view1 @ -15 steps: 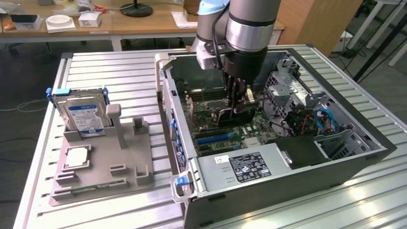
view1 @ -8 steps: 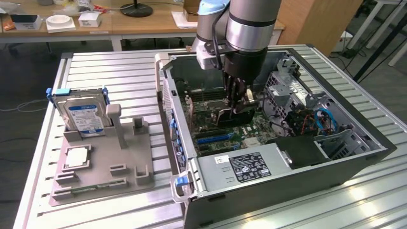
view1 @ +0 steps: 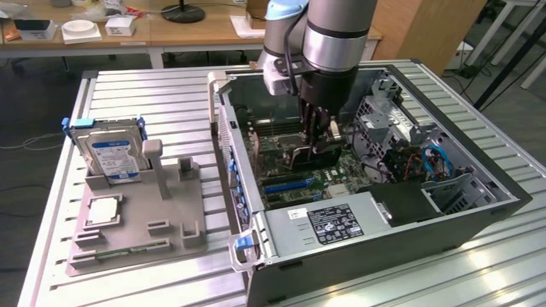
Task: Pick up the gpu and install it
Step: 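Insert the gpu into the slot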
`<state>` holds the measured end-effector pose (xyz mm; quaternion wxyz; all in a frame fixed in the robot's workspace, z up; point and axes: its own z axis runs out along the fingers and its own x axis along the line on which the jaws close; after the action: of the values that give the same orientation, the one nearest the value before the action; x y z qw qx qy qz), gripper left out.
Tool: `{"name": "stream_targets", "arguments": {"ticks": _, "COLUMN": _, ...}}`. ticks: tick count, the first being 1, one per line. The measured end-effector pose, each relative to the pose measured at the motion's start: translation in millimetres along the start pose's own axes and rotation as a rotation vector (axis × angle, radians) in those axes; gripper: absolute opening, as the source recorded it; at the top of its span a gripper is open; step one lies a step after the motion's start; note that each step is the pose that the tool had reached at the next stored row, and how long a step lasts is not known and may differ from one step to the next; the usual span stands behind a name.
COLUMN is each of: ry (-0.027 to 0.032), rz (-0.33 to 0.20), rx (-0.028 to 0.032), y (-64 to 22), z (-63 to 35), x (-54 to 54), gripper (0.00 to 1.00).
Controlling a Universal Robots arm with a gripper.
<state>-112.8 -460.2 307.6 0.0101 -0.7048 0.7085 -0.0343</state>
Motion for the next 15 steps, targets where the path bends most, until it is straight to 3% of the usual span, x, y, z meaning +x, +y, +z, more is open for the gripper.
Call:
{"name": "stream_targets", "arguments": {"ticks": 9, "ry": 0.0004, "rz": 0.001, "rx": 0.0117, "y": 3.7, "z": 13.9, "x": -1.4, "gripper": 0.26}}
{"name": "stream_targets", "arguments": {"ticks": 15, "ry": 0.0010, "rz": 0.011, "rx": 0.0121, "y": 5.3, "z": 23.4, "x": -4.3, "gripper": 0.26}}
